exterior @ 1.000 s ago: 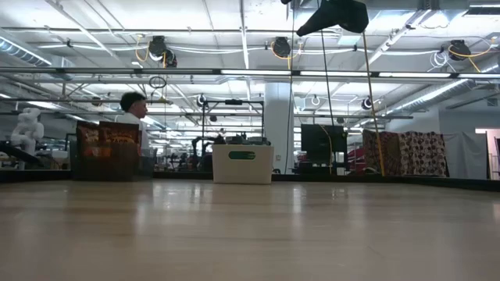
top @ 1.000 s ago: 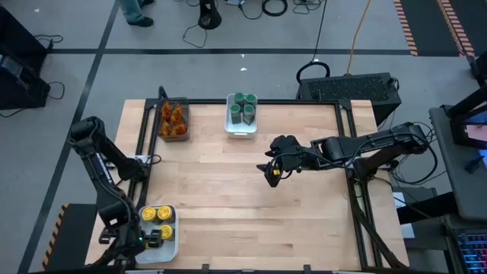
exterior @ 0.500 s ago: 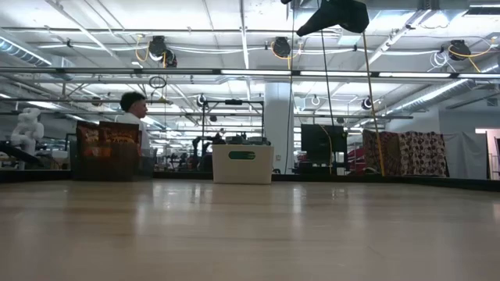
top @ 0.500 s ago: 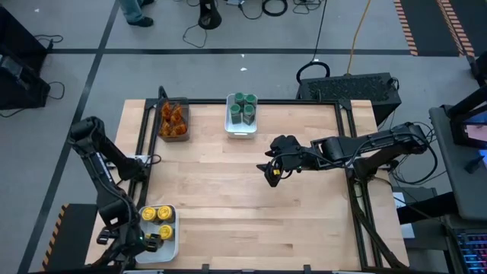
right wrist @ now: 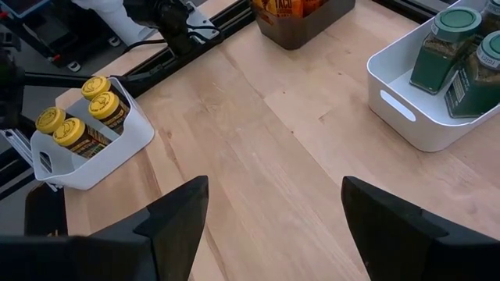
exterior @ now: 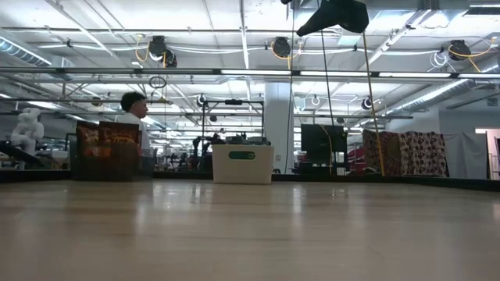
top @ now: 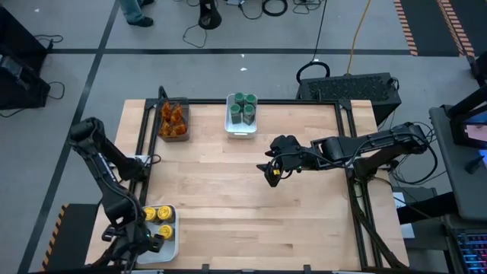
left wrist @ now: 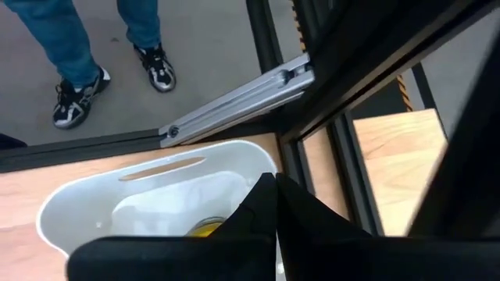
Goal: Sort spices by type
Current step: Put the yellow seasoning bottle into the bottom white bin
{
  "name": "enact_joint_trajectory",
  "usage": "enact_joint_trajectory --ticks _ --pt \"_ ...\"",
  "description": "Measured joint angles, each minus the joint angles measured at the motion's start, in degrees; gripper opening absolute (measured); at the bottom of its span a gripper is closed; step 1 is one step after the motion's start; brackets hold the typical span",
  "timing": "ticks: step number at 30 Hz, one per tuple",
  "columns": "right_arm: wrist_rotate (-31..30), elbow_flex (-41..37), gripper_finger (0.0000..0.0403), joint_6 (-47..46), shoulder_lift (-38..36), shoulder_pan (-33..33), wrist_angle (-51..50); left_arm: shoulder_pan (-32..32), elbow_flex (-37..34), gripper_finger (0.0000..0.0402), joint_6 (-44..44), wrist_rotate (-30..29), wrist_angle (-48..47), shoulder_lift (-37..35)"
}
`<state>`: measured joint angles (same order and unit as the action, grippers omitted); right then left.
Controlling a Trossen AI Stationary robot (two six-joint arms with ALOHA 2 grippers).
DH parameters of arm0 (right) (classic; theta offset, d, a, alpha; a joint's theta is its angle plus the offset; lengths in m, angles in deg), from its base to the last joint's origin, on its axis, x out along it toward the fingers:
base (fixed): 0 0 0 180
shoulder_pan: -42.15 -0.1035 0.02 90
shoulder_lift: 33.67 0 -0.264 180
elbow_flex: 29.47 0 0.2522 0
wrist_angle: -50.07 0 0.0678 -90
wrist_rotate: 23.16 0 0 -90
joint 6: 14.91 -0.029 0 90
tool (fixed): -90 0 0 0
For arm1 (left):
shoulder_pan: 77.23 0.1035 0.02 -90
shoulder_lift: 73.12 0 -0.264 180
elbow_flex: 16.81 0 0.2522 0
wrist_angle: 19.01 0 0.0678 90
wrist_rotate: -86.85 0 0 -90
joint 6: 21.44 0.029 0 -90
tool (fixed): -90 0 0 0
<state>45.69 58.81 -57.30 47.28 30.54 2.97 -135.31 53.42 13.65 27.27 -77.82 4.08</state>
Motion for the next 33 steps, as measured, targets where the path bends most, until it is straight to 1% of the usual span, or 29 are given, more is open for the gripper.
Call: enact_joint_trajectory --ticks 8,12,16,21,29,33 --pt "0.0 0.0 0.0276 0.2 0.0 0.0 -1.2 0.7 0.0 0.0001 1.9 -0.6 4.4 2.7" --pt "0.1 0.0 0.0277 0.1 0.0 0.0 -2.8 0.7 0.0 0.0001 3.2 -2.8 5.5 3.7" --pt "0.5 0.0 0.0277 -0.3 0.0 0.0 -2.8 0.7 0.0 0.0001 3.4 -3.3 6.1 4.7" --pt "0.5 0.0 0.0277 -0.2 0.0 0.0 -2.8 0.8 0.0 0.0001 3.3 -4.1 6.1 4.9" --pt "0.5 0.0 0.0277 0.1 0.0 0.0 -2.8 0.7 0.1 0.0001 4.3 -7.9 3.1 4.9" --pt "0.5 0.0 0.0277 0.7 0.0 0.0 -2.8 0.7 0.2 0.0001 4.4 -8.7 1.9 4.8"
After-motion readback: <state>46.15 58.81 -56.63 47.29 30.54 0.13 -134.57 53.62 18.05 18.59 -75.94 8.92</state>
